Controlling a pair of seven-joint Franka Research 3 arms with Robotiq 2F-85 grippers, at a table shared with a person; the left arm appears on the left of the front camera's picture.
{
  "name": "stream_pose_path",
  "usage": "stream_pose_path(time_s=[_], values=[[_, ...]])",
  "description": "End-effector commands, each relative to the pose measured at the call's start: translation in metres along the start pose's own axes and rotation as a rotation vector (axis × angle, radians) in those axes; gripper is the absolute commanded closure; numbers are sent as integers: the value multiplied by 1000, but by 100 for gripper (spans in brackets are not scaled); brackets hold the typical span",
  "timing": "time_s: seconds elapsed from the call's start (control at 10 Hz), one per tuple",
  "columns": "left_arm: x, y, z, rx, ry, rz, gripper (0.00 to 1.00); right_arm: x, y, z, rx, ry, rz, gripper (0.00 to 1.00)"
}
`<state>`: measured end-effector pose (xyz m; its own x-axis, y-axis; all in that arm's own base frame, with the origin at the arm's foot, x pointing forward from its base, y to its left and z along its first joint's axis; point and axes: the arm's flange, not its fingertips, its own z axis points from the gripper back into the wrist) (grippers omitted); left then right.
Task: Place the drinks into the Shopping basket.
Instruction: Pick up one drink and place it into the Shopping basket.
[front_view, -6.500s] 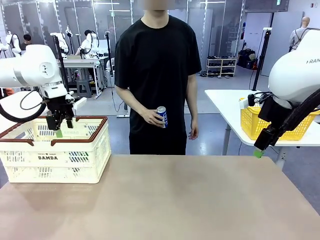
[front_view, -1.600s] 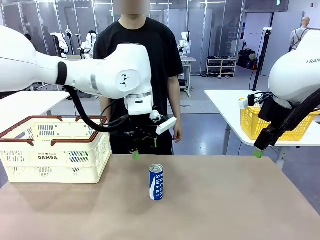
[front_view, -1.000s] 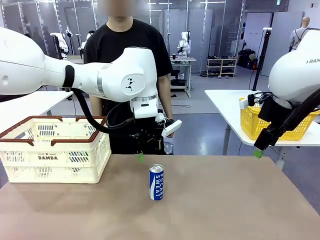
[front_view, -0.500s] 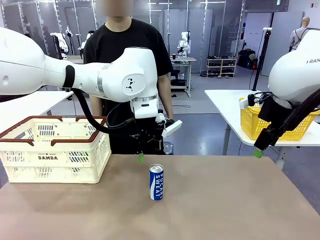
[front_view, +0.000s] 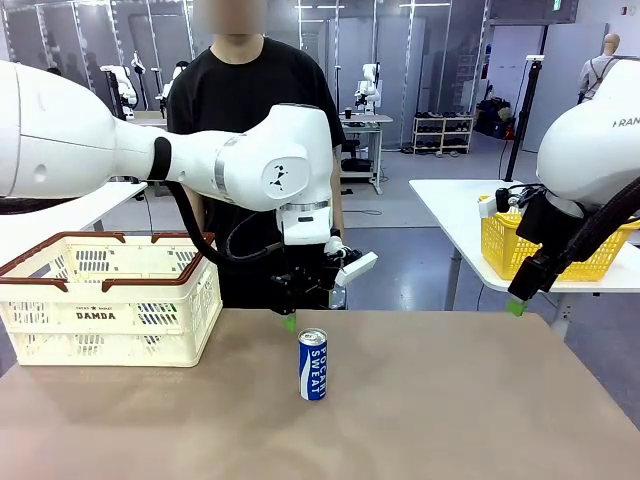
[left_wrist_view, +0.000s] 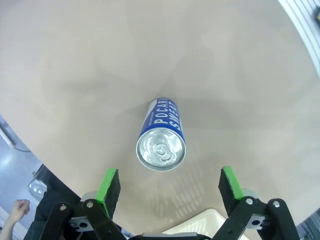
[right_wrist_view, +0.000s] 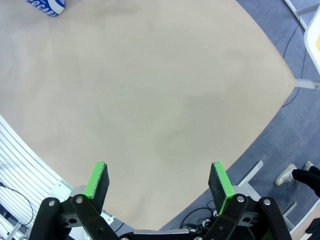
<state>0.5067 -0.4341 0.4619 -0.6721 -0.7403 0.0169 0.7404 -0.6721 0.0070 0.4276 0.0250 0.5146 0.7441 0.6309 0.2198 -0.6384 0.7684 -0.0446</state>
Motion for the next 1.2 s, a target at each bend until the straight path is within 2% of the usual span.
stream_pose_path(time_s=[0.0,0.7,1.1], values=[[4,15,-3,-34,41,21,0,-2,-2,1,0,2,15,0],[4,34,-41,-98,45,44,0,-2,-2,1,0,2,15,0],[3,36,-70,-135,-7,47,0,-2,-2,1,0,2,15,0]])
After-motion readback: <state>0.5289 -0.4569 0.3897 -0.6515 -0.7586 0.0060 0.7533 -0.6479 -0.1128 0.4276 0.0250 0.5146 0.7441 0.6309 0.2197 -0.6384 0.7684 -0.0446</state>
